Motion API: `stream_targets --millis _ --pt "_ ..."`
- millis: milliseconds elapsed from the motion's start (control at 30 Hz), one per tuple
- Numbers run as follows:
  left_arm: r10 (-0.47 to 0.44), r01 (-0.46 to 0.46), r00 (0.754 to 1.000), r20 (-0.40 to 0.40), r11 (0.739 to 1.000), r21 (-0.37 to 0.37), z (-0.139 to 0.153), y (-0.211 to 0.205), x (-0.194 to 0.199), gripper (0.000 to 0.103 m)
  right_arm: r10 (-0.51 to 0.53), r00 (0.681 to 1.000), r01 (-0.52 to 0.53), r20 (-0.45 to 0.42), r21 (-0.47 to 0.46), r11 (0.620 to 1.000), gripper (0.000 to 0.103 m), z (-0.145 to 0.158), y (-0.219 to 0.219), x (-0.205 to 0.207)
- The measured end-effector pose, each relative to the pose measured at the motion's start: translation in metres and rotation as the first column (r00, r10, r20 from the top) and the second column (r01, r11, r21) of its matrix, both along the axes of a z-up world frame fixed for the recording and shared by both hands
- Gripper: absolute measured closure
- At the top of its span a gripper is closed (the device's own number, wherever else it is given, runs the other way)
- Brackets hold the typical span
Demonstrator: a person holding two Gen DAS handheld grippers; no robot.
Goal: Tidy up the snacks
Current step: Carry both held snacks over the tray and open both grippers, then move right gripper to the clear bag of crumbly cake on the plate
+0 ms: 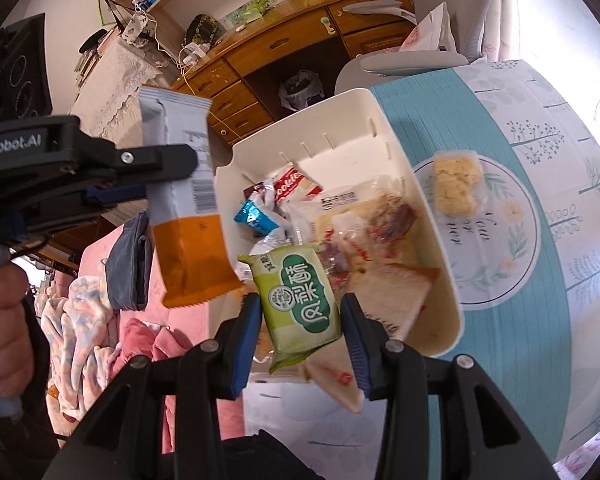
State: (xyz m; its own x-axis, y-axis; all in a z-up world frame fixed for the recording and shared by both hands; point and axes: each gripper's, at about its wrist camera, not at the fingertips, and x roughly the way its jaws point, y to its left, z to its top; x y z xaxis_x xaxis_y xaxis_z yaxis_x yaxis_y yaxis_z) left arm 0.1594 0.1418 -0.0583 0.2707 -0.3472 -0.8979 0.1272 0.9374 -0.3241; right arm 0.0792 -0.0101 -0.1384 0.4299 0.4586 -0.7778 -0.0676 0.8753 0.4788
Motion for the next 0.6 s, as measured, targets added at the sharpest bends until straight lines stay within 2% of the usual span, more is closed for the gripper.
stream_targets --millis 33,100,167,233,333,433,500,567,600 --pt "-0.001 0.001 1.000 0.000 1.000 -0.003 -0.003 0.003 -0.002 0.084 -0.004 1.000 0.004 0.002 0.001 1.000 0.061 0.000 0.003 -0.002" --pt "-0.006 0.006 1.000 -0.004 1.000 -0.020 -0.006 0.006 -0.006 0.069 -0.014 1.000 0.013 0.005 0.004 1.000 0.060 0.001 0.006 -0.007" --pt "-0.001 0.001 1.000 -0.002 1.000 -0.030 -0.008 0.009 -0.011 0.045 -0.021 1.000 0.021 -0.004 0.004 1.000 0.058 0.000 0.007 -0.011" --pt "-0.003 0.003 1.000 0.005 0.999 -0.032 -0.008 0.010 -0.015 0.044 -0.029 1.000 0.029 -0.005 0.007 1.000 0.056 0.001 0.006 -0.016" --pt "0.009 -0.009 1.000 -0.002 1.000 -0.013 -0.008 0.010 -0.021 0.043 -0.038 0.999 0.038 0.002 -0.002 0.999 0.047 0.004 0.002 -0.019" --pt "0.026 -0.026 1.000 -0.008 1.000 -0.012 -0.007 0.009 -0.028 0.043 -0.041 0.999 0.041 0.010 -0.005 0.999 0.046 0.008 -0.002 -0.020" --pt "0.034 -0.034 0.999 -0.004 0.999 -0.009 -0.007 0.009 -0.032 0.039 -0.040 0.999 0.040 0.018 -0.002 0.999 0.046 0.009 -0.005 -0.020" --pt "0.046 -0.046 0.999 0.015 0.999 0.003 -0.005 0.007 -0.037 0.029 -0.030 0.999 0.030 0.026 0.006 1.000 0.046 0.011 -0.010 -0.021" --pt "0.045 -0.046 0.998 0.037 0.999 0.010 -0.003 0.004 -0.042 0.028 -0.025 0.999 0.025 0.027 0.008 1.000 0.046 0.011 -0.011 -0.021"
